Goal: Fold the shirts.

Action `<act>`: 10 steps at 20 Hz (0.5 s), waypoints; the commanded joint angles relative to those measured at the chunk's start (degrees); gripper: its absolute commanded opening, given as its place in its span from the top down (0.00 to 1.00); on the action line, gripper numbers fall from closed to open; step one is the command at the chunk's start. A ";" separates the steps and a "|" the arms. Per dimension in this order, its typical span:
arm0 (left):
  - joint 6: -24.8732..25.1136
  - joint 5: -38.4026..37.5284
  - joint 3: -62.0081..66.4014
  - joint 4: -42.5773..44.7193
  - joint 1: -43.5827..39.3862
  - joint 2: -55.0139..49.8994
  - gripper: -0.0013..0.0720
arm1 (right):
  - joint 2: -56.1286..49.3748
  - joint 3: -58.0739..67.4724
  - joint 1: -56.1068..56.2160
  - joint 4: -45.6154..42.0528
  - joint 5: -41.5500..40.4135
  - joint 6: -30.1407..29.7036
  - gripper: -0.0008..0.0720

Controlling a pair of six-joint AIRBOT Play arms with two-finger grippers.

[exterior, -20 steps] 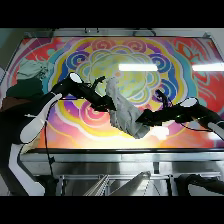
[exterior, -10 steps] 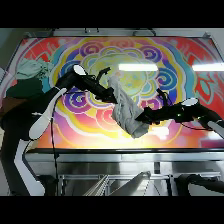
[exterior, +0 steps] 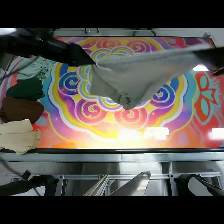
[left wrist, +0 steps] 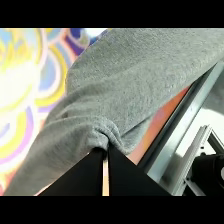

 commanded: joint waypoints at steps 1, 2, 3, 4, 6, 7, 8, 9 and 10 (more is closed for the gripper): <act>-0.09 -0.52 -0.20 1.62 1.73 11.78 0.95 | 6.71 4.72 -3.04 5.16 1.16 -1.64 0.96; -0.11 -1.38 -1.22 1.60 1.73 13.22 0.95 | 7.61 4.72 -2.32 2.86 1.18 -1.64 0.96; -0.17 -1.51 -3.52 1.53 1.66 14.53 0.95 | 8.07 4.70 -1.38 -0.28 1.20 -1.55 0.96; -0.35 -1.55 -6.43 1.53 1.68 15.56 0.95 | 8.11 4.70 -0.22 -3.54 1.20 -1.09 0.96; -0.26 -1.68 -13.75 1.55 1.68 16.81 0.95 | 7.85 3.82 3.21 -12.15 0.70 0.59 0.96; 0.04 -1.60 -17.57 1.57 1.68 16.83 0.95 | 7.43 2.78 5.29 -15.82 -0.04 1.01 0.95; 0.52 -0.94 -21.18 1.55 1.75 16.37 0.95 | 6.73 1.51 7.26 -18.82 -0.92 1.31 0.92; 1.42 0.00 -24.02 1.60 1.75 15.58 0.95 | 5.84 -0.15 9.16 -21.81 -2.38 2.21 0.72; 2.78 1.05 -26.38 1.57 1.75 14.21 0.95 | 4.79 -1.90 10.80 -24.41 -4.57 2.49 0.63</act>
